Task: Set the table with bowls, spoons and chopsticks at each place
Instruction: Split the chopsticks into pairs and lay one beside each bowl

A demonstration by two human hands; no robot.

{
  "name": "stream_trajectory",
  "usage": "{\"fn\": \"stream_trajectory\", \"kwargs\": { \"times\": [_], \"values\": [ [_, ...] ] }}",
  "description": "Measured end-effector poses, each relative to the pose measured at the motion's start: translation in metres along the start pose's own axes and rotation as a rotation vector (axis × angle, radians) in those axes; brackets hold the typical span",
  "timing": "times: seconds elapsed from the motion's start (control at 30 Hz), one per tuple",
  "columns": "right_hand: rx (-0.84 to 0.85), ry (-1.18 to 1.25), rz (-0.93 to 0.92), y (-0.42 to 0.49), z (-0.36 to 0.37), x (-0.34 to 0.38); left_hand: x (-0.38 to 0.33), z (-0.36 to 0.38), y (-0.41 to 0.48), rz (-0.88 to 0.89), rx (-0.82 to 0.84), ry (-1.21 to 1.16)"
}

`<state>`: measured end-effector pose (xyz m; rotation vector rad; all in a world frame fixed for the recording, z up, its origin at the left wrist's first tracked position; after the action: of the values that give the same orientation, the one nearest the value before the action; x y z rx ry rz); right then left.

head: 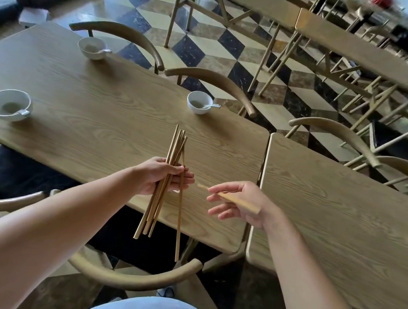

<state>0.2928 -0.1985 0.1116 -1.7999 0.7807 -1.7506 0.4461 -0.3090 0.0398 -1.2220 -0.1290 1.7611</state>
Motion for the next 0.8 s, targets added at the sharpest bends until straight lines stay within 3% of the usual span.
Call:
{"fn": "stream_trajectory", "kwargs": {
  "times": [0.13,0.3,0.47,0.8],
  "values": [
    [-0.093,0.145,-0.059,0.003,-0.001,-0.005,0.001,0.014,0.007,-0.021,0.009,0.029],
    [-0.227,0.161,-0.208,0.009,0.006,-0.017,0.007,0.028,0.013,-0.022,0.010,0.061],
    [-0.322,0.103,-0.136,0.017,0.006,-0.035,0.009,0.039,0.017,-0.013,-0.009,0.058],
    [-0.252,0.341,-0.034,0.026,0.021,-0.054,0.022,0.057,0.015,-0.001,0.060,0.034]
  ]
}}
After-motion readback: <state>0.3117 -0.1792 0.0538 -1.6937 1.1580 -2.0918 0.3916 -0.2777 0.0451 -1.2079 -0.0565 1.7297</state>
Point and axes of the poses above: each hand's wrist, its own y-axis towards the middle knuckle, its own z-axis out of the palm, x = y × z, the point moved 8 cm from there along y, towards the middle knuckle, and after that the axes turned 5 degrees about z, right-handed, at the moved point
